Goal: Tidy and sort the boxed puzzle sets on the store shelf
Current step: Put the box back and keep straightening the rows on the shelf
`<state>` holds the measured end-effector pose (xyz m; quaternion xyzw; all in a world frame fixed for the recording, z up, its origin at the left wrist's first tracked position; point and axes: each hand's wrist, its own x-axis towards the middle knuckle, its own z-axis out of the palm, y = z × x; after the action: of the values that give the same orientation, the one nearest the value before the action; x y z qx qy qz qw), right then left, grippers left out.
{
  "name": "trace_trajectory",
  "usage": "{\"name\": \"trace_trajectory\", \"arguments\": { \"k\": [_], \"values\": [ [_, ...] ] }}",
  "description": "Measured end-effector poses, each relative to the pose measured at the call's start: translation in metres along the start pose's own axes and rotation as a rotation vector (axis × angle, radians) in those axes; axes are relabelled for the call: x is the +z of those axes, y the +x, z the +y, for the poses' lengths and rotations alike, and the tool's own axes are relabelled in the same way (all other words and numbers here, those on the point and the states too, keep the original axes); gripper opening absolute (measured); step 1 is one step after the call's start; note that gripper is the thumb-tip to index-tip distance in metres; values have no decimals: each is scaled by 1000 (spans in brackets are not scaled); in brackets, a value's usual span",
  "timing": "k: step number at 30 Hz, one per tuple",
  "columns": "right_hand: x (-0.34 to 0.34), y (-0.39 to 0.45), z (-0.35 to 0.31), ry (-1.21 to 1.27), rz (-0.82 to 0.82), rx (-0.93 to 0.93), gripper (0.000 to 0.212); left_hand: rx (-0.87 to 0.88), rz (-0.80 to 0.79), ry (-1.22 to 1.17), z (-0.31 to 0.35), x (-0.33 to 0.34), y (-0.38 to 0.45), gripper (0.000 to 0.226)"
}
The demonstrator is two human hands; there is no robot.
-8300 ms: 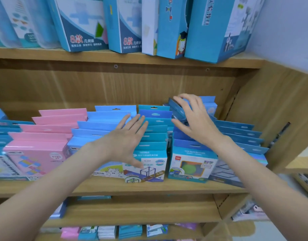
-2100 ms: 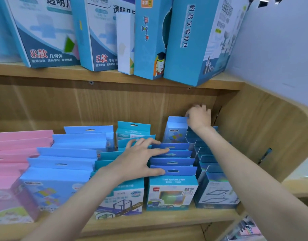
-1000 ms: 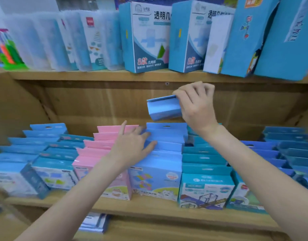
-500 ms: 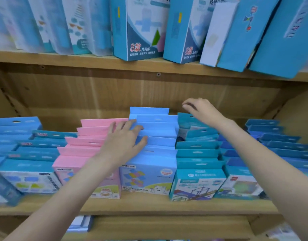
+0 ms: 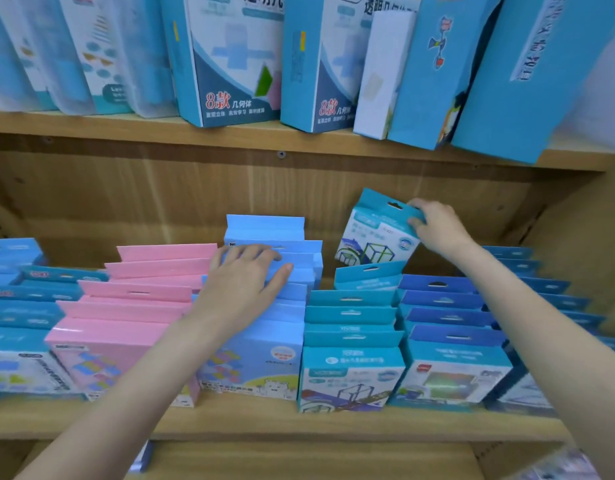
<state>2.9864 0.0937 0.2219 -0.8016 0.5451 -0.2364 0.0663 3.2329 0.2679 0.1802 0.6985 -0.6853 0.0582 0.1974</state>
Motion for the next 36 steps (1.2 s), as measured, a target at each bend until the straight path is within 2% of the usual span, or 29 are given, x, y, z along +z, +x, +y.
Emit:
{"name": "trace_trajectory", "arguments": {
  "k": [5, 10, 12, 14, 20, 28, 36],
  "values": [
    [-10, -6, 10, 79, 18, -61, 22, 129, -12, -80, 27, 2, 34, 34],
    [-11, -15, 13, 90, -1, -116, 19, 248, -327, 84, 63, 22, 75, 27],
    [-11, -19, 18, 102, 19, -107, 19, 251, -336, 174, 69, 27, 84, 12],
    [-12, -24, 24, 109, 71, -83, 19, 210, -276, 173, 71, 27, 93, 5],
    [-18, -34, 31, 103, 219, -7, 24, 93, -110, 1, 68, 27, 112, 15],
    [-20, -32, 33, 130, 245, 31, 26, 41, -125, -153, 56, 27, 113, 16],
    [-20, -39, 32, 156, 296, -28, 19, 187, -147, -95, 45, 24, 107, 17]
  ]
}}
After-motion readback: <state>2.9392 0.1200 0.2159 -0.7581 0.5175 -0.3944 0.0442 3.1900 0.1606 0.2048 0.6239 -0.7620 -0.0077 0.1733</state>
